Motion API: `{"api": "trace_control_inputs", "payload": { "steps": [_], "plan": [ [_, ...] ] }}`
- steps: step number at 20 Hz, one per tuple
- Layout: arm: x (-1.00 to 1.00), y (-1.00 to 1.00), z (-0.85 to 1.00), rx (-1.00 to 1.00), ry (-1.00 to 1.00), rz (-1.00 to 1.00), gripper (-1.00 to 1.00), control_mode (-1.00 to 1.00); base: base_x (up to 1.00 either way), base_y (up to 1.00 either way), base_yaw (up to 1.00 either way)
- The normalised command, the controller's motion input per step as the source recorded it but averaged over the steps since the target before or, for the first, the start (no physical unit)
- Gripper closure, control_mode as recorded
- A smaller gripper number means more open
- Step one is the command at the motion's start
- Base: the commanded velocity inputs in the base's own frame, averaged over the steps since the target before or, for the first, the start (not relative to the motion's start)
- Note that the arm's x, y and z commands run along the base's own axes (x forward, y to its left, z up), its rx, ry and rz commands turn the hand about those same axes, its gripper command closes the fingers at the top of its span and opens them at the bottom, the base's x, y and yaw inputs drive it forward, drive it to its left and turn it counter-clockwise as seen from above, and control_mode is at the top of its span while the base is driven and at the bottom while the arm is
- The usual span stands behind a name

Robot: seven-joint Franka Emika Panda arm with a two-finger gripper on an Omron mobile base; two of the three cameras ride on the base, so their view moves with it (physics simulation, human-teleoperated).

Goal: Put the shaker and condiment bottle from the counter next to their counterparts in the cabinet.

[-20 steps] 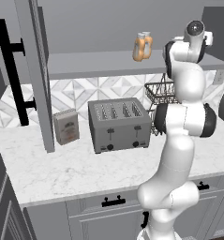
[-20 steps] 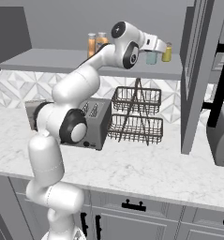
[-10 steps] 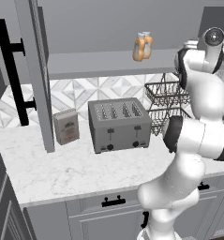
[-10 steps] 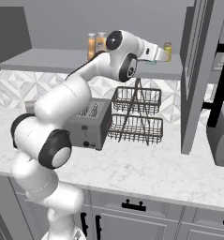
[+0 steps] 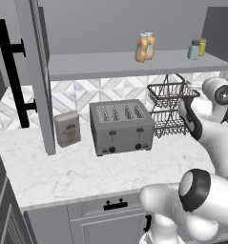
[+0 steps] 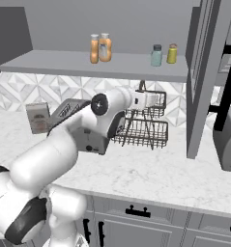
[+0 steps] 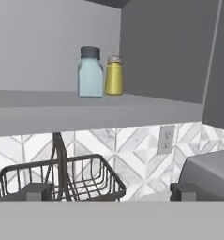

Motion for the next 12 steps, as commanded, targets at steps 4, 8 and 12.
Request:
{"api": "trace_control_inputs", "payload": {
  "steps": [4, 8, 12],
  "plan": [
    [-1.0, 0.49, -1.0, -0.17, -0.19, 0.14, -1.0, -1.0, 0.0, 0.0, 0.0],
    [-1.0, 0.45, -1.0, -0.16, -0.16, 0.13, -1.0, -1.0, 0.0, 0.0, 0.0],
    [-0.94, 0.42, -0.97, -0.15, -0.09, 0.12, -1.0, -1.0, 0.0, 0.0, 0.0]
  ]
}}
